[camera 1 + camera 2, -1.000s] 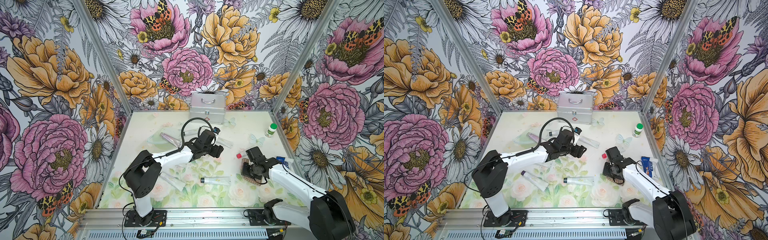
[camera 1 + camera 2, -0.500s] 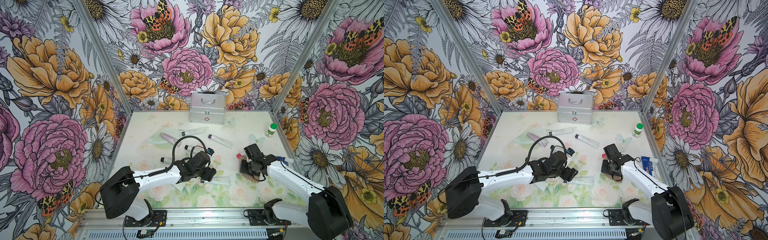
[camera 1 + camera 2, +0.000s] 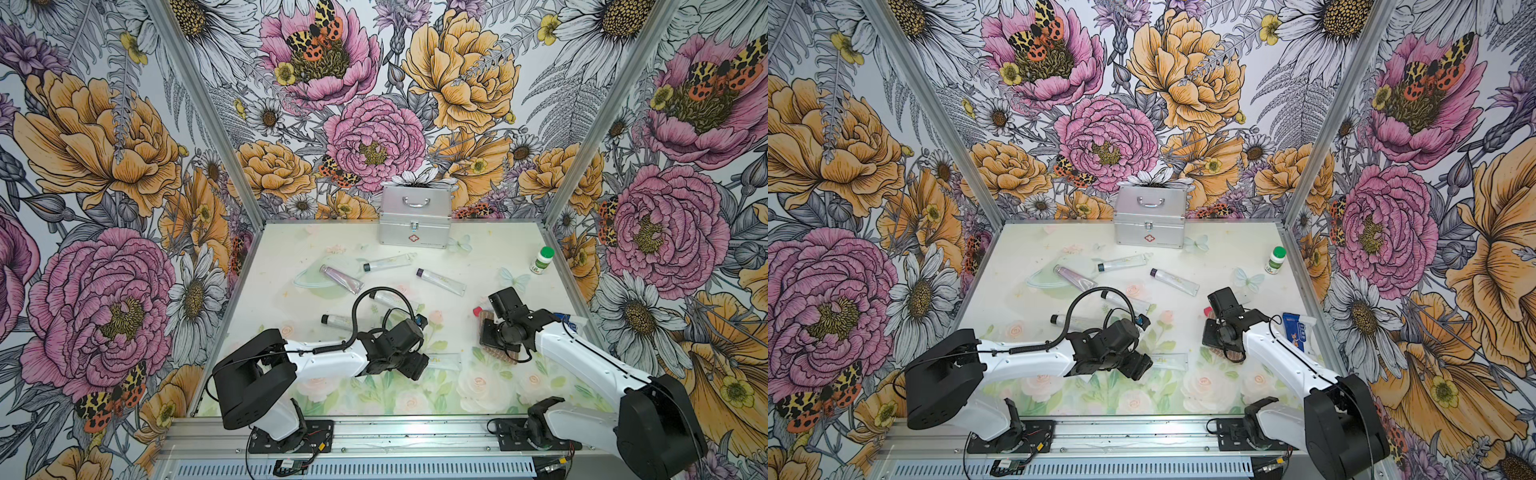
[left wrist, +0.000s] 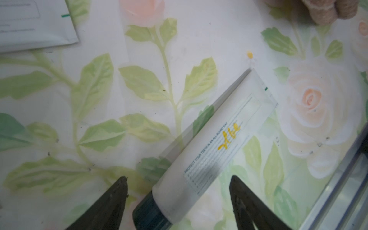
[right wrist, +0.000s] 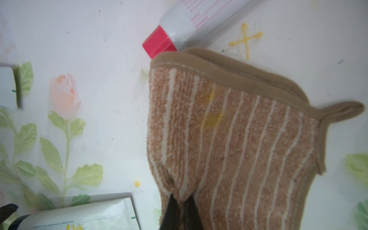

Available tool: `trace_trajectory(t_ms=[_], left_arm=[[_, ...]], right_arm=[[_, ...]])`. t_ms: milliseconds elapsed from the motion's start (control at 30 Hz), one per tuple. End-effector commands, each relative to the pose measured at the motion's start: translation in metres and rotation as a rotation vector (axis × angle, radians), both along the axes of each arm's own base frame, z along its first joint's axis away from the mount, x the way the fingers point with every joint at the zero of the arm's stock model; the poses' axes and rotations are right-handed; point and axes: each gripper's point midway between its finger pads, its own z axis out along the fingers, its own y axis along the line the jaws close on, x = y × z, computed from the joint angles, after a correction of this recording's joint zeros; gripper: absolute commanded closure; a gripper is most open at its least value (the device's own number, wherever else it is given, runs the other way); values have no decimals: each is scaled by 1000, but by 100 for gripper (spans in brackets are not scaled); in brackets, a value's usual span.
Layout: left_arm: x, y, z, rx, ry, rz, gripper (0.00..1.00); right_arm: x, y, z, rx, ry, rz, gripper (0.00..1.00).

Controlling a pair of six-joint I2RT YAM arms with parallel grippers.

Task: Wipe the surface of the toothpaste tube
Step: Move the toothpaste to the center of the board.

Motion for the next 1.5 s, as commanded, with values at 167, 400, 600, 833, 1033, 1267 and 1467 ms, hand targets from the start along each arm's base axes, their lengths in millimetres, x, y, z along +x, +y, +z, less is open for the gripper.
trace_trajectory(t_ms=[167,400,600,833,1033,1267,1467], left_arm=[[-18,1,-4,-7,14,-8,19],[-18,2,-15,17,3,-7,39],[-16,-10,-25,27,11,-34,56],[-2,-26,-28,28,-25,-69,61],[16,-45,-28,6,-30,-113,63],[15,-35,-18,-30,-44,-101,37],[4,-26,-22,-29,-34,-88,37]], right_arm=[[5,-1,4,-22,-34,12,100],[6,-2,4,-25,-32,11,100],[7,-1,5,-23,-36,12,100],[7,-2,4,-27,-28,10,100],[11,0,8,-21,-38,12,100],[9,0,6,-24,-33,15,100],[10,0,4,-30,-27,19,100]])
